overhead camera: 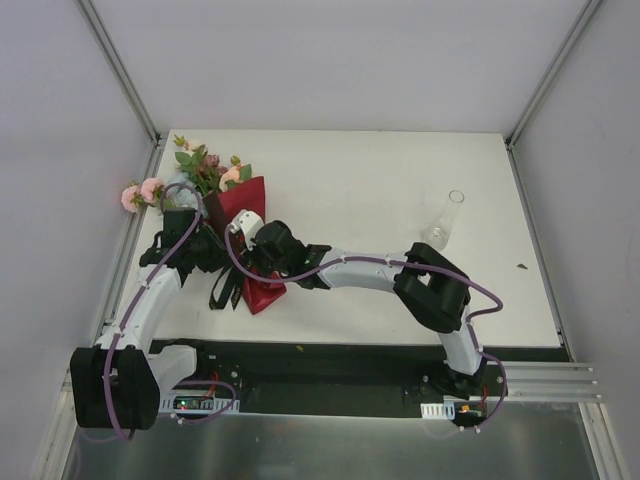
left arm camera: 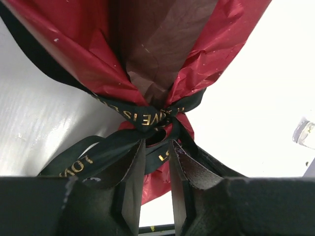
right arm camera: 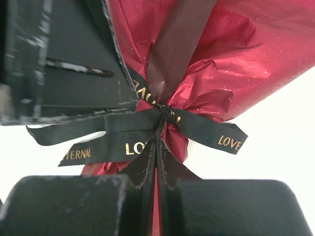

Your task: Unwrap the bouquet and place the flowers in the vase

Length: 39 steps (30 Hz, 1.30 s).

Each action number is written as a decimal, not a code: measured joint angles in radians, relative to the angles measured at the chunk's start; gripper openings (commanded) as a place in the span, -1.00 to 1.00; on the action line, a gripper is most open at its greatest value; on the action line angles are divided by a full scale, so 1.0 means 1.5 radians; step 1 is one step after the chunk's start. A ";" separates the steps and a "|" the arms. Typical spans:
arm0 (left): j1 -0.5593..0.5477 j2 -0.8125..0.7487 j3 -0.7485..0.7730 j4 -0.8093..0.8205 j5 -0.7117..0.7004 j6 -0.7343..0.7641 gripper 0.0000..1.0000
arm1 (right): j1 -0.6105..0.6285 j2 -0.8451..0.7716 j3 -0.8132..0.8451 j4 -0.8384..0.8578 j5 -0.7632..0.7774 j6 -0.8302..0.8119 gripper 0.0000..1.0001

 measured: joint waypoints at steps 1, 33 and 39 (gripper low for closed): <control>0.000 0.009 0.000 0.003 0.006 0.000 -0.56 | 0.000 -0.002 0.000 0.001 -0.001 0.003 -0.98; 0.018 0.081 -0.061 0.091 0.022 -0.006 -0.76 | 0.000 -0.485 -0.051 -0.306 0.028 0.062 -0.98; 0.026 0.042 -0.073 0.077 0.010 -0.009 -0.19 | 0.001 -0.504 -0.086 -0.335 0.043 0.070 -0.98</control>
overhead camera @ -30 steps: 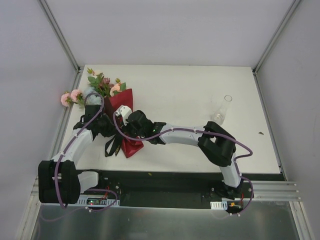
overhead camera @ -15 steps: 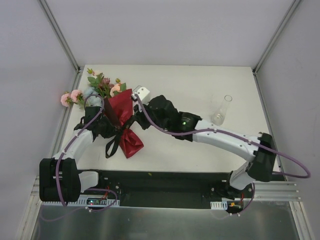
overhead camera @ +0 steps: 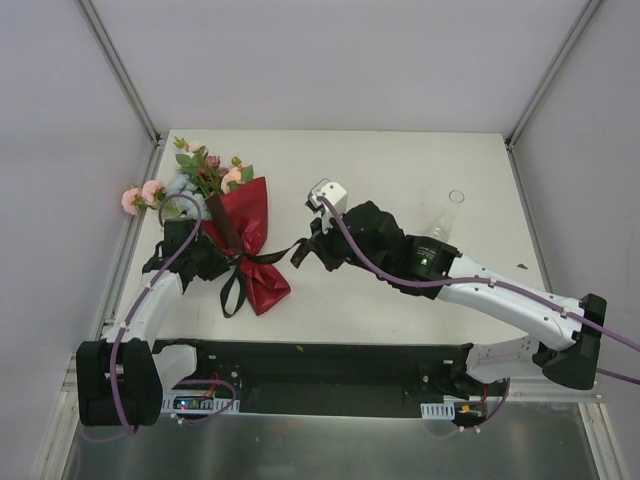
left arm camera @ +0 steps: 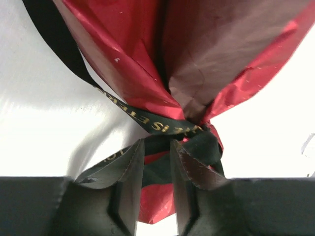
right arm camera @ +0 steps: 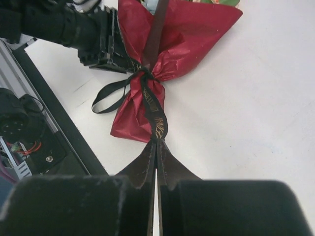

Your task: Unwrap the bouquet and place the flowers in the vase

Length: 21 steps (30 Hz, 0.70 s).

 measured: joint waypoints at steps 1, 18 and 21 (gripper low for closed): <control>0.002 -0.015 0.000 -0.004 0.000 -0.002 -0.10 | 0.000 0.000 -0.005 -0.003 0.001 0.001 -0.98; 0.052 0.001 0.008 -0.008 0.004 -0.080 -0.24 | 0.000 0.024 -0.034 -0.013 -0.001 0.012 -0.98; 0.052 0.017 0.008 0.007 0.008 -0.093 -0.33 | 0.000 0.024 -0.034 -0.013 -0.001 0.014 -0.98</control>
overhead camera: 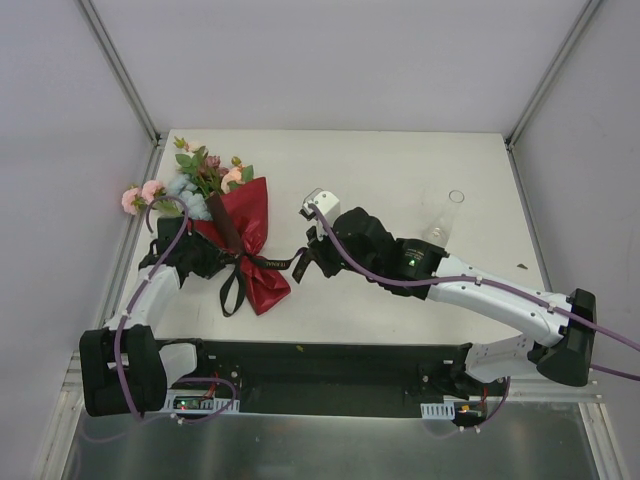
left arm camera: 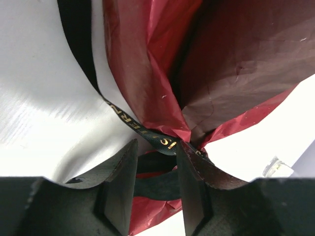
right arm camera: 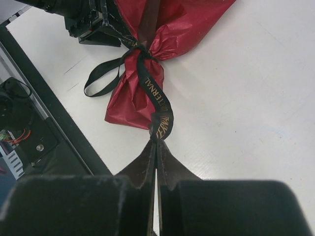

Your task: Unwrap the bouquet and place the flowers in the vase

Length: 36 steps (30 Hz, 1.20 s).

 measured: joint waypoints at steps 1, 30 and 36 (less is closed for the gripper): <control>0.000 0.003 0.000 0.007 0.003 -0.004 -0.35 | 0.000 0.000 0.000 0.000 0.000 0.001 -0.98; 0.000 -0.165 -0.046 0.054 0.010 0.000 -1.00 | 0.000 0.021 -0.020 0.001 -0.028 0.026 -0.98; 0.000 -0.236 0.044 0.004 0.026 0.031 -1.00 | 0.000 0.030 -0.021 0.000 -0.029 0.026 -0.98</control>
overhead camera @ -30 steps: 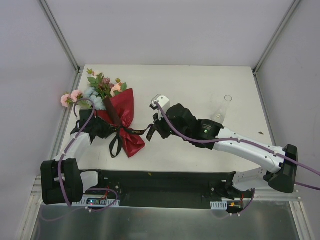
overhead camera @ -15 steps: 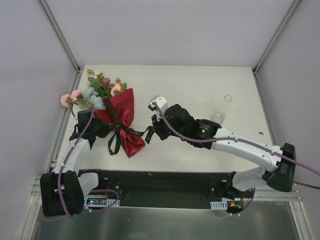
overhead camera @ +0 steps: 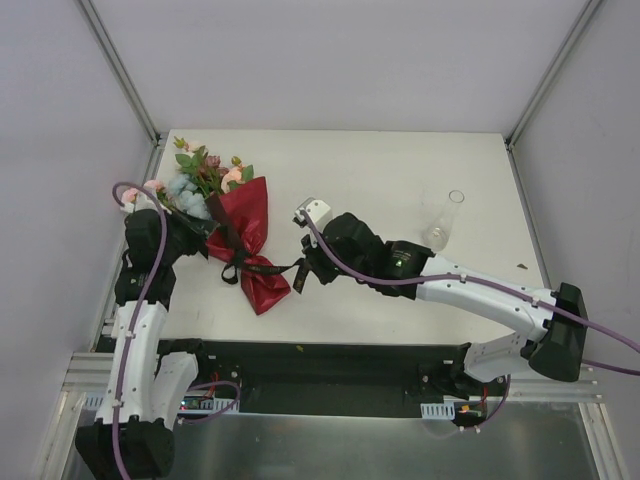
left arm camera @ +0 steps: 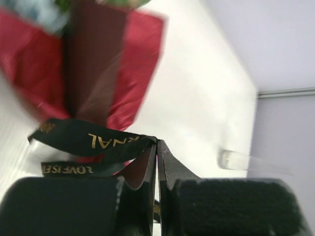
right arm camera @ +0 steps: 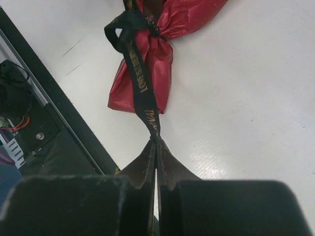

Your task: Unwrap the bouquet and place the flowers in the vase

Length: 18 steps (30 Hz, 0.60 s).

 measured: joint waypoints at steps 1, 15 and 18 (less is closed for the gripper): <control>0.000 -0.009 0.030 -0.004 0.003 0.006 -1.00 | 0.000 0.002 0.000 0.000 0.000 0.000 -0.98; 0.000 -0.079 0.331 0.008 0.047 0.066 -1.00 | 0.001 0.021 0.000 -0.001 -0.040 0.020 -0.98; 0.000 -0.057 0.340 0.008 0.083 0.064 -1.00 | 0.001 0.024 0.000 0.000 -0.051 0.025 -0.98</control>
